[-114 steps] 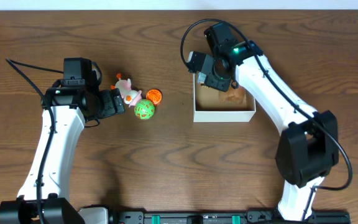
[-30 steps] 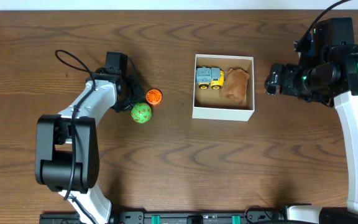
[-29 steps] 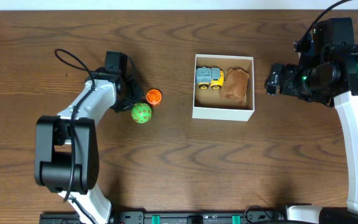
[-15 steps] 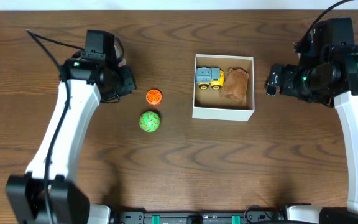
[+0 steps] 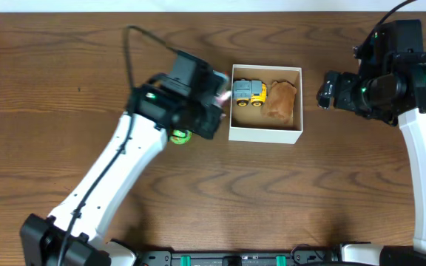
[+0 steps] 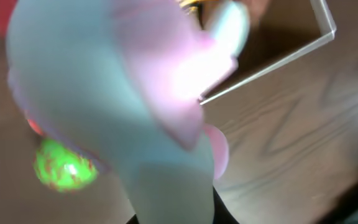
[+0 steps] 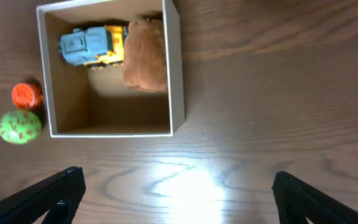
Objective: Pack container
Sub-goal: 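Carry the duck into the box with the left gripper and release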
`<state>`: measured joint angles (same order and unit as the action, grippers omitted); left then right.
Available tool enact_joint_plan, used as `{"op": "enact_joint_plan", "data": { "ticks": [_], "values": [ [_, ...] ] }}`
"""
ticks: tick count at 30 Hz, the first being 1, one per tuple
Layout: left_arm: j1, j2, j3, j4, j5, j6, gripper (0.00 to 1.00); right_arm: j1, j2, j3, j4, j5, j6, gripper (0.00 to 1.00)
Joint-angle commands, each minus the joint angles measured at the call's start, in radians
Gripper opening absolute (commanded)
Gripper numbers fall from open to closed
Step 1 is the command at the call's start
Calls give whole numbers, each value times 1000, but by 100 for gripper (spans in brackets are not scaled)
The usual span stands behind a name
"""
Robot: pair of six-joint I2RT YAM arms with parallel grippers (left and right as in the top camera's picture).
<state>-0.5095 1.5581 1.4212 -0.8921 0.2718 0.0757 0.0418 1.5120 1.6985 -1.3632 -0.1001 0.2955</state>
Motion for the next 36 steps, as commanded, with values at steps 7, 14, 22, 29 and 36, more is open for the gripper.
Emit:
{"op": "enact_joint_plan", "data": {
  "ticks": [7, 14, 22, 29, 36],
  "values": [
    [-188, 26, 9, 198, -153, 569, 6, -111, -16, -1, -10, 18, 93, 99],
    [-220, 102, 9, 358, -154, 606, 6, -209, -23, -1, -35, 13, 93, 99],
    [-222, 285, 9, 482, -195, 612, 6, -255, -41, -1, -53, -9, 89, 99],
    [-222, 395, 9, 490, -195, 612, 6, -255, -44, -1, -54, -10, 90, 99],
    [-233, 375, 12, 491, -229, 611, 75, -254, -44, -1, -55, -15, 90, 99]
  ]
}}
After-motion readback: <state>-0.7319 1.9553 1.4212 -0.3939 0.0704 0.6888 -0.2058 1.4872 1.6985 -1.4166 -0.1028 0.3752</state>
